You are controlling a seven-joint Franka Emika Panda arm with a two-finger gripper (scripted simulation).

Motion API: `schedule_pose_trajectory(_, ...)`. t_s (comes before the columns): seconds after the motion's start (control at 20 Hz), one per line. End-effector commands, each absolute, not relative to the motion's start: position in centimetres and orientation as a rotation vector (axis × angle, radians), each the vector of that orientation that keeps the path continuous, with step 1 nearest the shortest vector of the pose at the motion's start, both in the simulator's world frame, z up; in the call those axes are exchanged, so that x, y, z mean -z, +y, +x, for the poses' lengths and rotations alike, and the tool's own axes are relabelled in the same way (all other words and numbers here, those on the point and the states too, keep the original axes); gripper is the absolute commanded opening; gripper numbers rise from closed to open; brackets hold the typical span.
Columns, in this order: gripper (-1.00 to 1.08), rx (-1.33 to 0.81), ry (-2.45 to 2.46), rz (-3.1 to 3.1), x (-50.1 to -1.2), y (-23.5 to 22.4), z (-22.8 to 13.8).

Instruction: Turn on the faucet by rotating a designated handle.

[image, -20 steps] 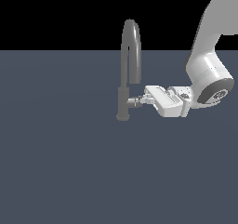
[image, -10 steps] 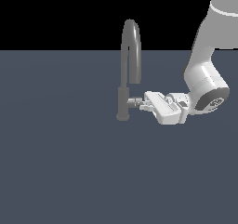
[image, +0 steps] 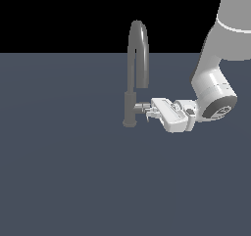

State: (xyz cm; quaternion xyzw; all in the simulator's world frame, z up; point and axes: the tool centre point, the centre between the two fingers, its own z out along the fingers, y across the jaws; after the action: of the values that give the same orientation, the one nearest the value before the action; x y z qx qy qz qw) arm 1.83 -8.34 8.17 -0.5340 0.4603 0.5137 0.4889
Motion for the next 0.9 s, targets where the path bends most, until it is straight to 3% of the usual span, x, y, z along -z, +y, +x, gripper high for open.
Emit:
schedule_pose_trajectory(0.0, -1.0, -1.265, 1.164, -1.273, -4.8, -8.4, 1.2)
schedule_pose_trajectory(0.15, -1.0, -1.268, 1.168, -1.27, -4.1, -8.4, 1.3)
schedule_pose_trajectory(0.2, -1.0, -1.239, 1.116, -1.299, -7.7, -8.7, 2.4)
schedule_pose_trajectory(0.85, -1.0, -1.26, 1.153, -1.278, -3.8, -8.3, 3.6)
